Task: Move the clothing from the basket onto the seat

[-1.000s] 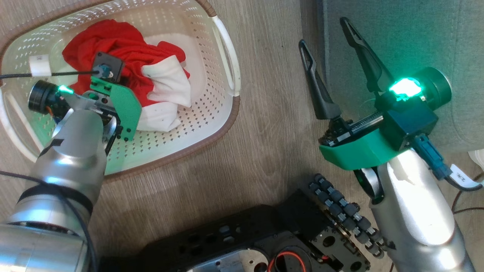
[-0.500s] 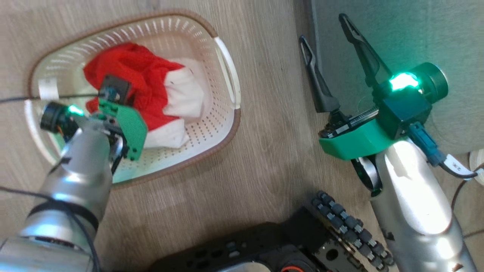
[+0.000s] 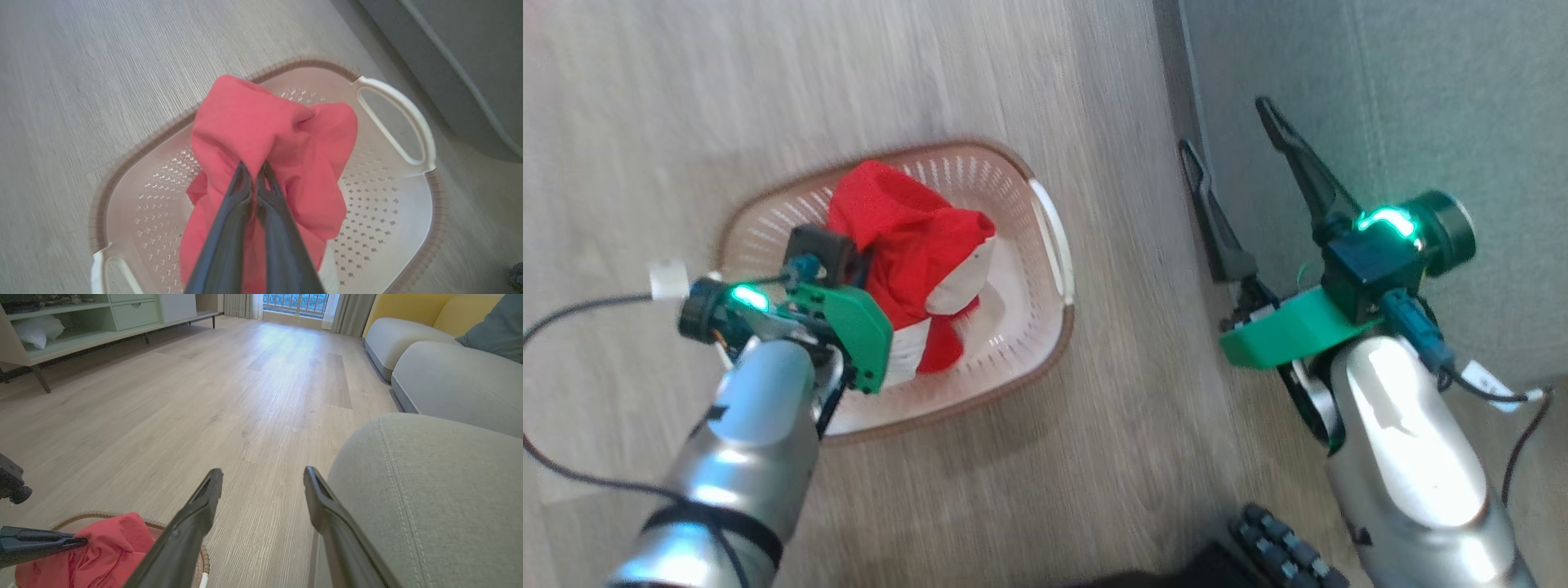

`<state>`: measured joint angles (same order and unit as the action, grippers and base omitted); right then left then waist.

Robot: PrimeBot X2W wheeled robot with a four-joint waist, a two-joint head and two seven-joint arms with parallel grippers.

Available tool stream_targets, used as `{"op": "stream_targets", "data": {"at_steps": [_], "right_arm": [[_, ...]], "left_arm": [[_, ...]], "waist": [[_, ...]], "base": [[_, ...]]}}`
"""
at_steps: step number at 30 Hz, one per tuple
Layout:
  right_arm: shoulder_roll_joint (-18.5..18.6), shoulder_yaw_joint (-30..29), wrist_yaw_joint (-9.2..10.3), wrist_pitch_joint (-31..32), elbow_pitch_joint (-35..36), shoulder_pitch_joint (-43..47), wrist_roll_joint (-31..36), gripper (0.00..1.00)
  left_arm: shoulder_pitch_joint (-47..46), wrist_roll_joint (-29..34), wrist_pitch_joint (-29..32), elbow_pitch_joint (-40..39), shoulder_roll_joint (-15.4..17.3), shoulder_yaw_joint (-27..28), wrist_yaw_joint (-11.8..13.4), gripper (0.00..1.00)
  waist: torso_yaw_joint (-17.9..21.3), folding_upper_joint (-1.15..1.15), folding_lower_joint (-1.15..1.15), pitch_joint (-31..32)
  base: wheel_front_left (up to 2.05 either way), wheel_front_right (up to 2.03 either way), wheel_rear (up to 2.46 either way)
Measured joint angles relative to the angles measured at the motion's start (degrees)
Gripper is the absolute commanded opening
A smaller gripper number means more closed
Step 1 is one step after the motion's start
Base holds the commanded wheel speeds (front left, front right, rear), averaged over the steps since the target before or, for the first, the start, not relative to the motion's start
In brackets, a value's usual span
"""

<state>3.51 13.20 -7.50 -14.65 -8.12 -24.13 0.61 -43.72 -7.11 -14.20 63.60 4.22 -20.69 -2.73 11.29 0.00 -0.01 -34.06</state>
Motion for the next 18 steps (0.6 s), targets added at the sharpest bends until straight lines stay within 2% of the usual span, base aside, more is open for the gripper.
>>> {"op": "stream_targets", "data": {"at_steps": [10, 18], "right_arm": [[0.01, -1.15, 0.0, 0.0, -2.29, 3.5, 0.44, 1.0], [0.0, -1.43, 0.0, 0.0, -3.41, 6.52, 0.44, 1.0]], "left_arm": [[9.34, -1.37, 0.0, -16.51, 0.09, 4.21, 2.38, 0.0], [13.88, -1.24, 0.0, -25.5, 0.22, 7.89, 2.5, 0.0]], "waist": [[-3.1, 0.0, 0.0, 10.53], [-4.33, 0.0, 0.0, 16.49]], "base": [[0.0, 0.0, 0.0], [0.0, 0.0, 0.0]]}}
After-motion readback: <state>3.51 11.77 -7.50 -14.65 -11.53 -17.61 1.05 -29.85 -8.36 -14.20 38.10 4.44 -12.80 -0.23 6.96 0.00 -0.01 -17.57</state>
